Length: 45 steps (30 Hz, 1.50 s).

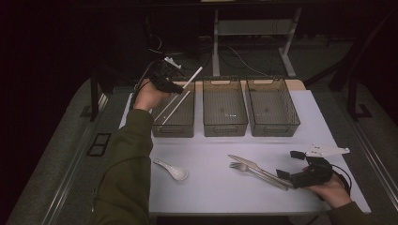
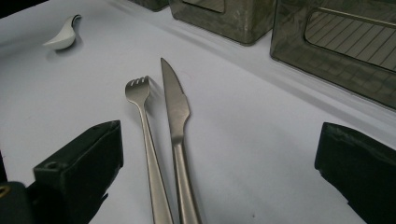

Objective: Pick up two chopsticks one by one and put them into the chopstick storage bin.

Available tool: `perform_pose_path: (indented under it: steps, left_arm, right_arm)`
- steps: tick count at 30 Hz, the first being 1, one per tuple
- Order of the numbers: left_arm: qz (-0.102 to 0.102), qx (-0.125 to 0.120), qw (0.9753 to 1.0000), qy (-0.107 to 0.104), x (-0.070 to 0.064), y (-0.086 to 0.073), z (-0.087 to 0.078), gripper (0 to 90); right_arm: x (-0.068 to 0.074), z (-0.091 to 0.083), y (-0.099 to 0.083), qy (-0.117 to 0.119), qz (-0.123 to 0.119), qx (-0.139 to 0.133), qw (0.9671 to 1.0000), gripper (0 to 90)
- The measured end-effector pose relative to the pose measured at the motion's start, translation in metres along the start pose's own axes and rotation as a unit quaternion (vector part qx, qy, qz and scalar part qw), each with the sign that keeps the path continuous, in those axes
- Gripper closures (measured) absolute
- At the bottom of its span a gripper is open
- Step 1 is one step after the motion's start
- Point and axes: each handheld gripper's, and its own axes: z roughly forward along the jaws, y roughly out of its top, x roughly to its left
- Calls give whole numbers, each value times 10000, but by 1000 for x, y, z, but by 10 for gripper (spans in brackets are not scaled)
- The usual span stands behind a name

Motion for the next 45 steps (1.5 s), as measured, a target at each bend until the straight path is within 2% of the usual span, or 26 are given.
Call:
perform_pose_path:
  steps: [3,4,7,11,16,18,21,28,31,34,35,38,43,45]
  left_arm:
    - [-186,-6,9998,-11,8,-7,9,839]
    - [-262,43,9996,46,9,-10,12,839]
    - [-411,186,9990,36,14,-18,21,839]
    - [-676,157,9976,7,20,-30,32,839]
    - [-781,414,9961,42,23,-38,48,838]
    - [-769,468,9959,34,24,-41,54,837]
    - [-870,555,9946,90,23,-44,62,834]
    - [-758,511,9957,159,20,-42,63,790]
    - [-691,368,9968,173,18,-39,59,773]
    - [-576,274,9979,138,15,-36,53,741]
    - [-550,175,9983,120,13,-35,51,723]
    - [-486,14,9988,-15,9,-33,42,657]
    - [-256,-49,9996,-88,-2,-31,27,568]
    - [-248,-148,9995,-126,-9,-31,20,538]
  right_arm:
    - [-1,-1,0,-5,22,-30,10000,9]
    - [-1,-2,-1,-5,24,-33,10000,10]
    - [-1,-2,-1,-16,37,-29,10000,10]
    - [-1,-2,-1,-17,15,-11,10000,10]
    - [-1,-2,-2,-22,22,1,10000,10]
    - [-1,-2,-2,-16,29,-5,10000,10]
    - [-1,-2,-2,-14,29,-4,10000,10]
    - [-2,-3,-2,-21,29,-14,10000,10]
    - [-1,-2,-2,-19,34,-11,10000,10]
    - [-1,-2,-2,-16,28,-4,10000,10]
    - [-1,-2,-2,-14,24,-4,10000,10]
    - [-1,-1,-1,-16,9,-14,10000,10]
    - [0,0,0,-6,-3,0,10000,10]
    - [0,1,1,-2,-4,-10,10000,10]
